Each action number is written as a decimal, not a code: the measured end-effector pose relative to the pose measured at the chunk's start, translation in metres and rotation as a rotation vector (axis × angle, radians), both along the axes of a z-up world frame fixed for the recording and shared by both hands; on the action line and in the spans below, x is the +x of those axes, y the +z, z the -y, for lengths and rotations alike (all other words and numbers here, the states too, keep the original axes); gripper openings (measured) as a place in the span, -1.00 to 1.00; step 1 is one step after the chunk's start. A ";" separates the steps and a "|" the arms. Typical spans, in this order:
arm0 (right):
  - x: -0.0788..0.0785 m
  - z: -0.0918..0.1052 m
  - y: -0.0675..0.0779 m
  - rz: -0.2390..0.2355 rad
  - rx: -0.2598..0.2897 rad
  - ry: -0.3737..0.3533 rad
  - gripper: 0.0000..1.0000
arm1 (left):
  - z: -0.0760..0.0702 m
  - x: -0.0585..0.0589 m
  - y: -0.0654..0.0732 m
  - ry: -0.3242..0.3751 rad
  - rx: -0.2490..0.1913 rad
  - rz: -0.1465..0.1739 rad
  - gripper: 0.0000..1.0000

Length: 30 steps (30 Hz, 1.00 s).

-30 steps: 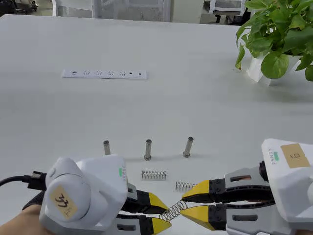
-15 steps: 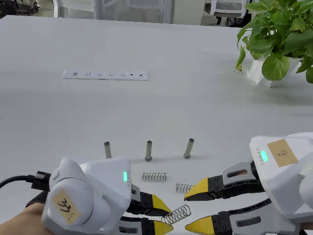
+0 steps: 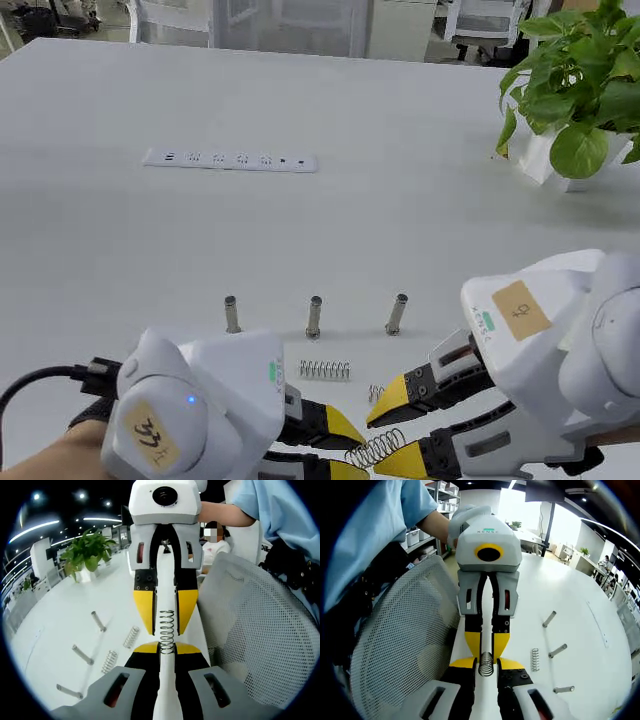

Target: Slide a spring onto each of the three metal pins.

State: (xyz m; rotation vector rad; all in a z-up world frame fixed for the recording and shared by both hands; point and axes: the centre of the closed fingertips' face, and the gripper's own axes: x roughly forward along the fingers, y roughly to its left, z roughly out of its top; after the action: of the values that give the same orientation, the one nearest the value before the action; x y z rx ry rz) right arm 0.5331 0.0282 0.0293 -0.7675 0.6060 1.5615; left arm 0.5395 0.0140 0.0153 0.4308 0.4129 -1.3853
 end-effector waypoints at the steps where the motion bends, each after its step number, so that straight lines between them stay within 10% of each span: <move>1: 0.000 0.000 -0.001 0.000 -0.002 0.006 -0.77 | 0.000 0.000 0.001 0.003 -0.002 0.002 -0.88; 30: 0.001 -0.001 -0.005 0.014 -0.051 0.077 -0.86 | 0.001 0.005 0.002 0.057 -0.030 0.000 -0.88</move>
State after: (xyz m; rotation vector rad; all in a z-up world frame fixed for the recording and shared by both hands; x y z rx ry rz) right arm 0.5342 0.0292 0.0244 -0.8483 0.6147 1.6145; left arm 0.5445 0.0128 0.0173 0.3916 0.4016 -1.3344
